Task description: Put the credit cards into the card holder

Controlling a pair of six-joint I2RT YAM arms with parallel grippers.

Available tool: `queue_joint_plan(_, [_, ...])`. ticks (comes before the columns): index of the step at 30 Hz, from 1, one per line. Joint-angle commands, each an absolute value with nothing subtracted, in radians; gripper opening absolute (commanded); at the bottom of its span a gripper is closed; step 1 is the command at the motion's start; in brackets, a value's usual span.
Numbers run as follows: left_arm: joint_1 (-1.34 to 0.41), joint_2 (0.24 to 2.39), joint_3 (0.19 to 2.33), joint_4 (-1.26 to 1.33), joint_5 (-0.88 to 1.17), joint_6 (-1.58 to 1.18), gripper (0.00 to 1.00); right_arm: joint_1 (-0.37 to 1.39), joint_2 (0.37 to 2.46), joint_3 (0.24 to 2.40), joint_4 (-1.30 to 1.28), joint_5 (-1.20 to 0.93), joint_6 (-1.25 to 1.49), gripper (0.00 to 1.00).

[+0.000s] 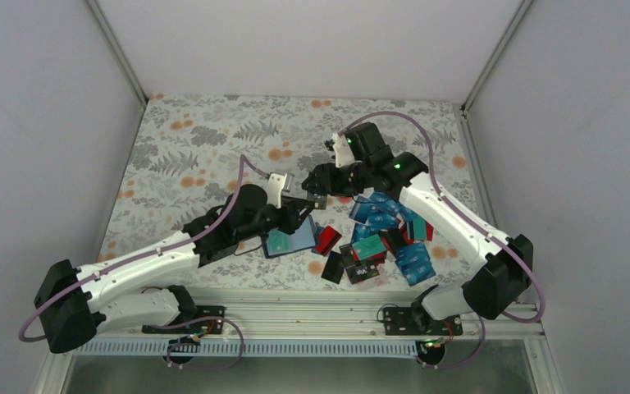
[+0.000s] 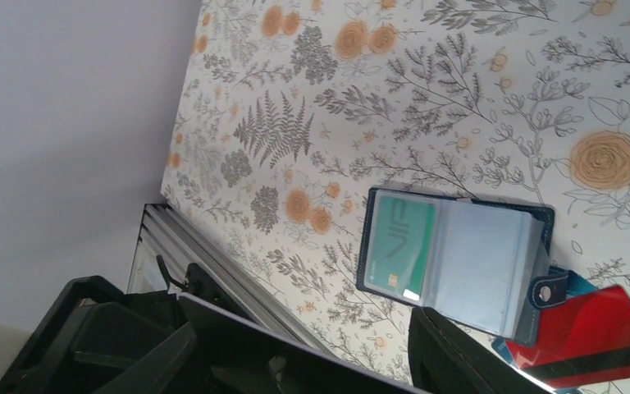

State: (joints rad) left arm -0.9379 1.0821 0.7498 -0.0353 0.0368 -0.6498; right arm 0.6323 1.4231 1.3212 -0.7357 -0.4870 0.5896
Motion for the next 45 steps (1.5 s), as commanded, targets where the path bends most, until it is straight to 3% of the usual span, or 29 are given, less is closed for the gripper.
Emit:
queue_joint_plan(1, [-0.93, 1.086, 0.767, -0.002, 0.013, -0.661, 0.22, 0.629, 1.392, 1.332, -0.699, -0.529, 0.562, 0.55])
queue_joint_plan(27, [-0.845, 1.071, 0.759, 0.068, 0.154, -0.712, 0.18, 0.66, 1.4, 1.319, -0.66, -0.553, 0.523, 0.55])
queue_joint_plan(29, [-0.846, 1.073, 0.756, 0.071, 0.158, -0.712, 0.16, 0.66, 1.401, 1.321, -0.66, -0.552, 0.524, 0.55])
queue_joint_plan(32, [-0.847, 1.08, 0.744, 0.084, 0.169, -0.718, 0.03, 0.66, 1.404, 1.322, -0.646, -0.551, 0.534, 0.54])
queue_joint_plan(37, [-0.844, 1.088, 0.709, 0.123, 0.182, -0.741, 0.02, 0.66, 1.427, 1.322, -0.622, -0.564, 0.549, 0.54])
queue_joint_plan(40, [-0.845, 1.079, 0.709, 0.104, 0.168, -0.742, 0.02, 0.656, 1.427, 1.328, -0.638, -0.501, 0.554, 0.59])
queue_joint_plan(45, [-0.834, 1.057, 0.711, -0.081, 0.047, -0.772, 0.02, 0.614, 1.425, 1.303, -0.659, -0.342, 0.555, 0.78])
